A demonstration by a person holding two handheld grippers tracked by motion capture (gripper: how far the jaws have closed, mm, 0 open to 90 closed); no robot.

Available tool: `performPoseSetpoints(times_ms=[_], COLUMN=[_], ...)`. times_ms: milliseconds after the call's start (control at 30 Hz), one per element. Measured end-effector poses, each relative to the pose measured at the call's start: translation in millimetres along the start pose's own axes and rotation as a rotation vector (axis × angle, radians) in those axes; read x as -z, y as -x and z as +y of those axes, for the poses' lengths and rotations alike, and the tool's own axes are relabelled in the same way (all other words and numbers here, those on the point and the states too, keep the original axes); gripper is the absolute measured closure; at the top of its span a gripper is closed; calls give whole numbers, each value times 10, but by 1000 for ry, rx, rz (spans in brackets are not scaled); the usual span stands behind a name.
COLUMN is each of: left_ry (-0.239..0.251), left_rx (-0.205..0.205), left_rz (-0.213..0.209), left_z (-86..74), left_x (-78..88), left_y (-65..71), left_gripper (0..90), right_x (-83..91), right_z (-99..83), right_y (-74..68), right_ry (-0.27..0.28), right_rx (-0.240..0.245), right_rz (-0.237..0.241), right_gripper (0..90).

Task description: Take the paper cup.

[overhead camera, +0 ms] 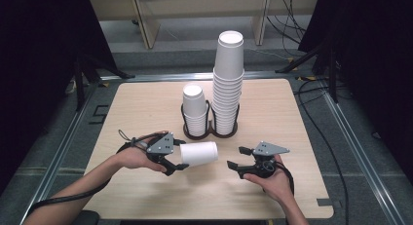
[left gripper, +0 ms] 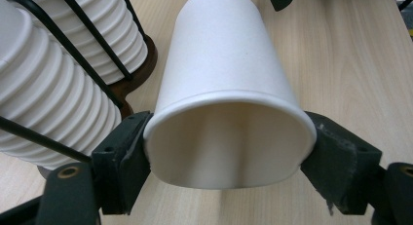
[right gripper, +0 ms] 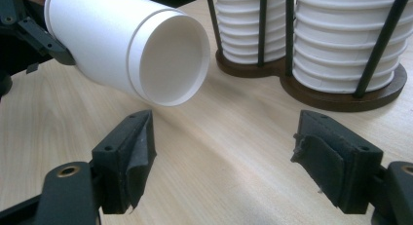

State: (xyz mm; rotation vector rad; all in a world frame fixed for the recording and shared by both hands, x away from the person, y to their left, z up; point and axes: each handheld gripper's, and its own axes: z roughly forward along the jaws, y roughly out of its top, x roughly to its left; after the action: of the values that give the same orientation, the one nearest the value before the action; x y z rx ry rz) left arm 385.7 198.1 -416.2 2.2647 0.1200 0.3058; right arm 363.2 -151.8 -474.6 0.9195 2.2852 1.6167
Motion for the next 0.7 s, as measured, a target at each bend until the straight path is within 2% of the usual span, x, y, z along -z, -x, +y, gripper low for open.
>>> performPoseSetpoints(times_ms=[33, 67, 100, 167, 267, 333, 367, 400, 433, 533, 567, 633, 667, 700], left_ry=[-14, -7, -14, -27, -54, -63, -59, -79, -76, -101, -110, -117, -120, -123], left_rx=[-6, -6, -7, -18, -39, -41, -35, -46, -42, -54, -63, -70, -74, -76], left_rz=[-9, -8, -11, -20, -38, -34, -34, -46, -47, -52, -52, -50, -51, -54], left_z=[11, 12, 21, 37, 65, 80, 82, 90, 90, 100, 106, 112, 120, 124], left_x=[8, 2, 5, 9, 13, 12, 6, 11, 5, 9, 14, 18, 22, 24], left_y=[-8, -7, -10, -16, -24, -26, -25, -46, -48, -70, -80, -81, -85, -86], left_gripper=[227, 227, 227, 227, 227, 227, 226, 226, 226, 225, 225, 225, 225, 225], right_x=[2, -4, -9, -10, -16, -13, -11, -6, -17, -25, -29, -42, -34, -33], right_z=[2, 5, 9, 20, 26, 34, 33, 34, 40, 47, 55, 60, 68, 79], right_y=[-5, -17, -3, -8, -23, -14, -26, -41, -25, -34, -25, -34, -42, -27], right_ry=[-10, -12, -8, -16, -22, -29, -44, -61, -49, -56, -54, -52, -54, -59], right_rx=[-1, -7, 21, 28, 12, 37, 18, -1, 33, 33, 53, 38, 38, 57], right_rz=[0, 10, 4, 9, 25, 16, 20, 22, 30, 35, 31, 46, 33, 35], right_gripper=[233, 232, 232, 231, 230, 230, 230, 230, 229, 229, 229, 228, 228, 228])
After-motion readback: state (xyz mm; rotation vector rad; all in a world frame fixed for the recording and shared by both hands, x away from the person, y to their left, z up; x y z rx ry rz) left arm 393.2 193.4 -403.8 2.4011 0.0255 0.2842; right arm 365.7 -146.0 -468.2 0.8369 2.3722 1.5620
